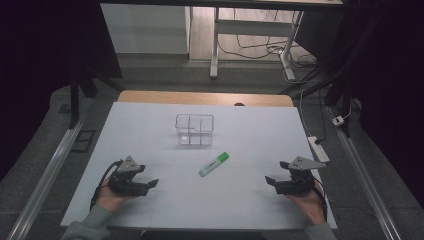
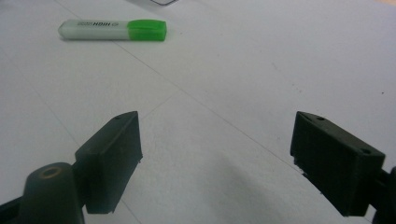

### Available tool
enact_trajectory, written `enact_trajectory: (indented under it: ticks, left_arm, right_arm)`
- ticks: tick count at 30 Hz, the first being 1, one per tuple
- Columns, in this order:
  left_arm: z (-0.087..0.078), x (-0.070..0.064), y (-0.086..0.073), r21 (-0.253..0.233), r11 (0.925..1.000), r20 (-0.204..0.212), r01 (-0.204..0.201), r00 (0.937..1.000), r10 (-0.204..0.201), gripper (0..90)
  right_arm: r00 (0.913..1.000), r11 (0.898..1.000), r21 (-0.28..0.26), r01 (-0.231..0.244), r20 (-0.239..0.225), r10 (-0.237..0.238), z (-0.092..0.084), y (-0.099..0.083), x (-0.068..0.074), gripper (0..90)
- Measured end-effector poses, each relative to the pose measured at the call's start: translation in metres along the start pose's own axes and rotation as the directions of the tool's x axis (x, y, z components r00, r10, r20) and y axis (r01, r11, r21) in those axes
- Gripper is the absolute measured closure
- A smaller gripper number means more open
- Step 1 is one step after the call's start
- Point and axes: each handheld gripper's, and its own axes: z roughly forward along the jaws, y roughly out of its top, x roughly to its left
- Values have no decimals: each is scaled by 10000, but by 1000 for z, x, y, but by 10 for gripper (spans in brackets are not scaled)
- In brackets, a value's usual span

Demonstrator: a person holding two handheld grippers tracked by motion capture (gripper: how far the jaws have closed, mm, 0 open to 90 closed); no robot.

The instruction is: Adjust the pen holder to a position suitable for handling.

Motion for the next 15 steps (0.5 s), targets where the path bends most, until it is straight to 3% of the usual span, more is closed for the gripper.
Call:
enact_trajectory:
  ticks: [15]
  left_arm:
    - [-1,0,0,-55,10000,39,1,10000,-1,245]
  right_arm:
    - [10000,10000,95,-17,-62,17,0,2,1,211]
